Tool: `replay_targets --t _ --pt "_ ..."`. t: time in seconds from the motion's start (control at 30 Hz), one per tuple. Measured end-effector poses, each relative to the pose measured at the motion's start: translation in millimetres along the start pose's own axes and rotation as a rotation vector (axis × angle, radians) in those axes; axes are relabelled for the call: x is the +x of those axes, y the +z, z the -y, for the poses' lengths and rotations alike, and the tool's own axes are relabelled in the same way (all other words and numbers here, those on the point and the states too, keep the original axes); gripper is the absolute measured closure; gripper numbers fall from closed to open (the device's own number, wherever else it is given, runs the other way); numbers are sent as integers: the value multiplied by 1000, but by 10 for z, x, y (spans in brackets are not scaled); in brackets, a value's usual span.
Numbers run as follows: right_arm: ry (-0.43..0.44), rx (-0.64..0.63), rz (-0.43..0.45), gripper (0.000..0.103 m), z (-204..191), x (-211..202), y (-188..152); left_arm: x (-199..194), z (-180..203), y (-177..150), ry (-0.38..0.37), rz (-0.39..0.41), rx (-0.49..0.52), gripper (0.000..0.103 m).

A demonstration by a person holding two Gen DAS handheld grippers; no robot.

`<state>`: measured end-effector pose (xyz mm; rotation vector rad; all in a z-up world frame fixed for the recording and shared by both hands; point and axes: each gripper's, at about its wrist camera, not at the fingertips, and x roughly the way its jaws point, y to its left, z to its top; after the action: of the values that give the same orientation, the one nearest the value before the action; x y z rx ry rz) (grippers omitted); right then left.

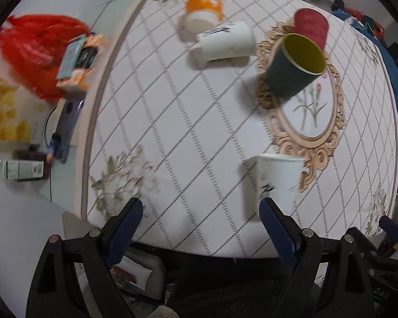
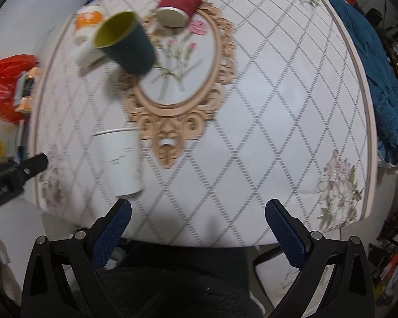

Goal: Flip cup upside down
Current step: 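Lift the white cup with the left tool and turn it over toward the right tool, then grasp the inverted white cup with the right tool while the left tool releases it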

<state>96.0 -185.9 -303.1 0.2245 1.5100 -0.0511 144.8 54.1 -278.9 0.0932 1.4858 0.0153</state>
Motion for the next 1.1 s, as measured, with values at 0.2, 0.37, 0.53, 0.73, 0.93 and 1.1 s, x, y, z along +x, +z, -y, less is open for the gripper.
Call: replay_targets --t 0.2,0.37,0.53,0.73,0.93,1.1 --pt "41 -14 23 0 -394 -71 -73 -20 -303 -218 11 9 -37 13" --pt "54 -43 42 0 -640 -110 -126 -34 -488 -337 22 24 -62 13" --pt "33 -104 40 0 -791 -143 -111 -10 -598 -395 10 24 -105 13" --pt "-30 -288 34 0 -969 -214 23 51 -710 -371 14 35 -177 6" --pt "-218 -801 137 0 -1343 -329 112 168 -824 -356 26 40 -258 6" --pt "-480 -1460 233 0 -1634 -155 -210 339 -899 -384 20 2 -336 6"
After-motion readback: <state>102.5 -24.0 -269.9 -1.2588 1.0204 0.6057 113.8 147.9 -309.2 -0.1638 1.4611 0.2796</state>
